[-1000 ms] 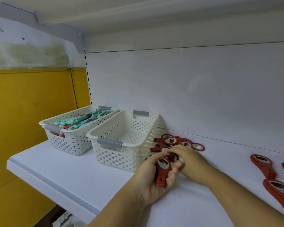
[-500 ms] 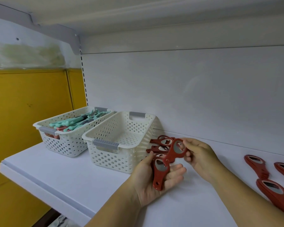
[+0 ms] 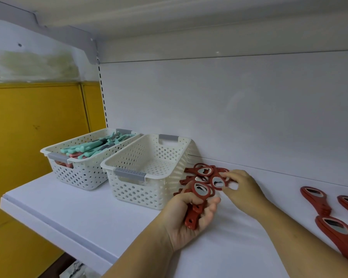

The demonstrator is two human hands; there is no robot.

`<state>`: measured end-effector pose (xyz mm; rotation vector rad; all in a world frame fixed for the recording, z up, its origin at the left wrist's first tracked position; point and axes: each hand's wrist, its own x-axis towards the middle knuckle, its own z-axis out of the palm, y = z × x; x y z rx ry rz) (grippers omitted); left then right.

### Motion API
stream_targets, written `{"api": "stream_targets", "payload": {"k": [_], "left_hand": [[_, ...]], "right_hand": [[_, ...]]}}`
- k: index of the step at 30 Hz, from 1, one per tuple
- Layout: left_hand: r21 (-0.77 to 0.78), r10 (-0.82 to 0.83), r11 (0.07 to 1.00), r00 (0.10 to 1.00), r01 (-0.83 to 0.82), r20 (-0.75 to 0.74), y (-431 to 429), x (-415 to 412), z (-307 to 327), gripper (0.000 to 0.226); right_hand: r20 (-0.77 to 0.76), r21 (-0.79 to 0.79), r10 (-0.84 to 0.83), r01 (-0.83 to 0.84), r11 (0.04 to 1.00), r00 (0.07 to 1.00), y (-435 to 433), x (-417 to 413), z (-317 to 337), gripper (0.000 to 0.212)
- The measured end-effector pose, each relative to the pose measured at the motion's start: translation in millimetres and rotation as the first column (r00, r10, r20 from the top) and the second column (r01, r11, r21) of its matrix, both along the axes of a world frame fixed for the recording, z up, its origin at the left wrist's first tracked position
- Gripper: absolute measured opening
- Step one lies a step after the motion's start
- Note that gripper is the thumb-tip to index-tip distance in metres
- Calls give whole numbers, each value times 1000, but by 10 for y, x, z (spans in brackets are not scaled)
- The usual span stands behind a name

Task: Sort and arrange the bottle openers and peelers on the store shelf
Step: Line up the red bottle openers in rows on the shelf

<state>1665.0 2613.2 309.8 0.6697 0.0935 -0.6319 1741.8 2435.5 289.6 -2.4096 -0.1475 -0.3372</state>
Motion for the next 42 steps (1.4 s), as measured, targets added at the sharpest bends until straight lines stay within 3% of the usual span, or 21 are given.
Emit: {"api": "stream_targets", "payload": {"k": [2, 4, 7, 9, 12, 15, 18, 20, 22, 25, 28, 29, 33, 38, 42], "left_hand": [[-23, 3, 1000, 1000, -4, -4, 7, 14, -22, 52], [-20, -13, 1000, 1000, 13, -4, 14, 26, -42, 58], [4, -10, 1000, 1000, 10, -15, 10, 25, -52, 48], [26, -6, 1000, 1000, 6, 0, 9, 31, -42, 27], [-43, -6, 999, 1000, 6, -9, 20, 57, -35, 8], [-33, -11, 999, 1000, 10, -13, 3, 46, -38, 10], [-26, 49, 998, 999, -50, -13, -26, 43, -65, 15], [-22, 72, 997, 997, -72, -26, -36, 62, -87, 25], [-17, 79, 997, 997, -79, -10, -50, 67, -80, 41], [-6, 63, 998, 995, -63, 81, -65, 35, -42, 55], [21, 50, 998, 988, -54, 149, -49, 6, -23, 35], [37, 42, 998, 986, -48, 158, -45, -2, -25, 28], [8, 170, 985, 971, -174, 171, -33, 23, -64, 58], [152, 178, 957, 916, -245, 358, -85, -65, -40, 24], [334, 79, 855, 737, -396, 672, -232, -215, 2, 10]], "right_hand": [[-80, -165, 19, -32, 986, 997, 15, 3, -6, 37], [-83, -208, 2, -20, 978, 997, 31, -2, 8, 25], [-25, -177, 38, -42, 983, 999, 15, -7, 1, 11], [31, -170, 67, -61, 984, 997, 9, 3, -21, 10], [198, -27, -24, 30, 999, 980, 25, 11, 21, 15], [334, 222, -208, 138, 965, 919, 29, -41, 154, 18], [216, 560, -272, 110, 821, 938, 20, -119, 259, 19], [76, 710, -120, 31, 704, 990, 72, -185, 323, 17], [-8, 756, 57, -31, 654, 998, 153, -237, 343, 18], [-44, 631, 212, -137, 763, 976, 286, -339, 360, 13], [-34, 573, 294, -223, 789, 955, 372, -438, 416, 7], [-17, 567, 289, -229, 791, 957, 372, -453, 441, 7], [-20, 454, 133, -110, 884, 991, 338, -510, 511, 11], [-237, 287, 201, -129, 949, 951, 219, -1016, 460, 21], [-299, 323, 221, -120, 939, 928, 9, -1466, 387, 14]]}}
